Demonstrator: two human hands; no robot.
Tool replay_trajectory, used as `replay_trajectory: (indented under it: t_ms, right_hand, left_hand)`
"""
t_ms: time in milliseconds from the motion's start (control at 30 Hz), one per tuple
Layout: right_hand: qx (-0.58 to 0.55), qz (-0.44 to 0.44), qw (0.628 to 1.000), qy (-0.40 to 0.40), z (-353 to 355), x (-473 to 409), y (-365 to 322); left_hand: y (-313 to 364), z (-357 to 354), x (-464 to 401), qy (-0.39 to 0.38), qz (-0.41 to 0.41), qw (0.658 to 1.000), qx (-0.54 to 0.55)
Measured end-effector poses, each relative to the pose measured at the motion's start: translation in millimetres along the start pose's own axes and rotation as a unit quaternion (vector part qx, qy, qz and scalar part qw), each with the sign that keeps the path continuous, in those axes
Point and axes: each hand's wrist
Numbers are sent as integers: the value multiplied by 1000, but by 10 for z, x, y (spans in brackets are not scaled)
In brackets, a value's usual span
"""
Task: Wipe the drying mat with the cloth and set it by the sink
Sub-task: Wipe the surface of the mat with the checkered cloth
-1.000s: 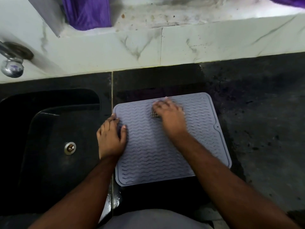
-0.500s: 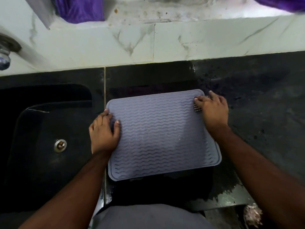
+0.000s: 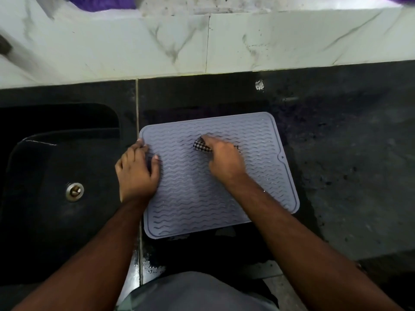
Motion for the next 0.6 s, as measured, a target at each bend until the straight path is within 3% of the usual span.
replay_trajectory:
  t_ms: [100, 200, 367, 600]
  right_hand:
    - [-79, -52, 991, 90, 206, -12, 209]
    - [-13, -97, 977, 190, 353, -133, 696]
    - [-29, -147, 978, 144, 135, -175, 830]
    - [-21, -4, 994, 109, -491, -57, -316]
  left_hand:
    - [-14, -12, 6, 5, 0, 1000, 2]
    - [-21, -24, 18, 9, -4, 1000, -1]
    - [-11, -22, 13, 14, -7, 1000, -5]
    - [-22, -48, 10, 20, -6, 1000, -15]
Point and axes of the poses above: each hand's wrist, its own x-axis away from the middle knuckle, its own z-axis out of the back of the hand, y = z × x, and after that the axes turned 7 degrees about -z, right-handed
